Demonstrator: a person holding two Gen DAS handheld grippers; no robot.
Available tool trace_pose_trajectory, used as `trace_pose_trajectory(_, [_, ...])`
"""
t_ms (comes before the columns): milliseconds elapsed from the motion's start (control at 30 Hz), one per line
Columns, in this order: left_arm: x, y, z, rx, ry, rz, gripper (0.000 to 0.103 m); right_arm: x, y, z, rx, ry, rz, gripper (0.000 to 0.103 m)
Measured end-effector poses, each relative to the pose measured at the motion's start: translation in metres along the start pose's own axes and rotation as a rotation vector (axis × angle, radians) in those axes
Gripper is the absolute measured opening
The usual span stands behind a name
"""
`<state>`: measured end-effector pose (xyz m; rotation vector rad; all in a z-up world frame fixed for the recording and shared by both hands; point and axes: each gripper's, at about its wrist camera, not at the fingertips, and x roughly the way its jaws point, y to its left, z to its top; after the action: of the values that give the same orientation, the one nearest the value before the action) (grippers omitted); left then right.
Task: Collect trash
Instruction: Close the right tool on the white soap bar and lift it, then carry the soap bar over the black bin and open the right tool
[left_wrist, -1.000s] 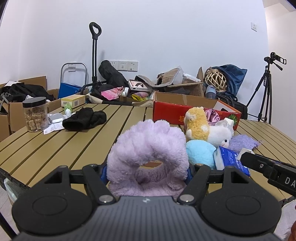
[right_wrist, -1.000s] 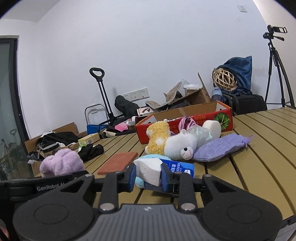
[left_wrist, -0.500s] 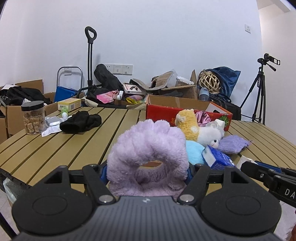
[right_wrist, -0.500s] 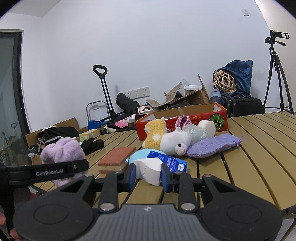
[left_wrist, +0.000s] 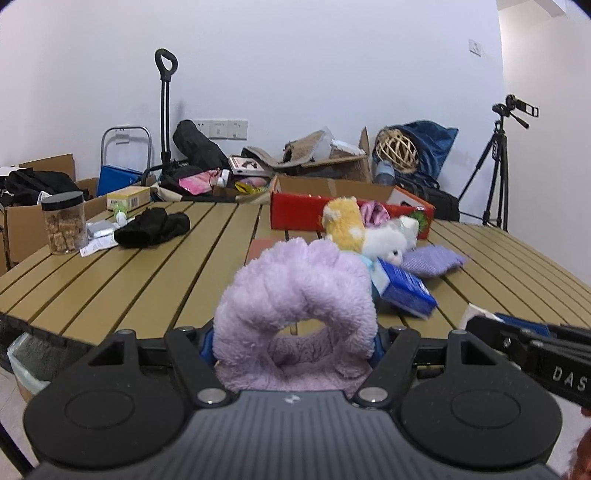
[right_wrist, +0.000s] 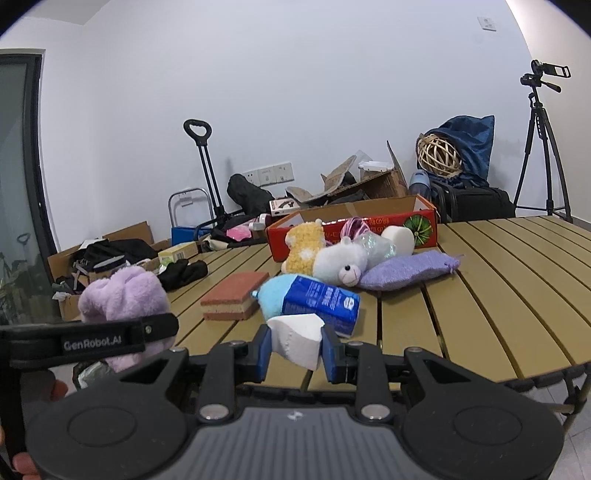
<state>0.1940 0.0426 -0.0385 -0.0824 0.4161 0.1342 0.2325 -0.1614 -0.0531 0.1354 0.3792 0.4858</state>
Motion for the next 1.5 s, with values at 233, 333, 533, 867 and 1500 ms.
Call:
trace_pose_trajectory(233, [-0.023, 0.001, -0.011, 0.020, 0.021, -0.008, 0.072, -0.019, 0.009, -0.012, -0.029, 0.045, -0.006, 0.027])
trace_pose_trajectory(333, [-0.032, 0.002, -0.018, 0.025, 0.040, -0.011, 0.072, -0.027, 0.011, -0.018, -0.038, 0.064, -0.014, 0.027])
trace_pose_trajectory(533, [-0.046, 0.006, -0.035, 0.036, 0.087, -0.011, 0.072, -0.039, 0.014, -0.032, -0.039, 0.137, -0.023, 0.027])
trace_pose_trajectory(867, [-0.064, 0.010, -0.061, 0.048, 0.153, -0.009, 0.072, -0.054, 0.021, -0.058, -0.079, 0.265, -0.034, 0.027])
trace_pose_trajectory(1500, [-0.054, 0.016, -0.108, 0.074, 0.317, -0.009, 0.071, -0.033, 0.015, -0.097, -0.087, 0.515, -0.036, 0.027])
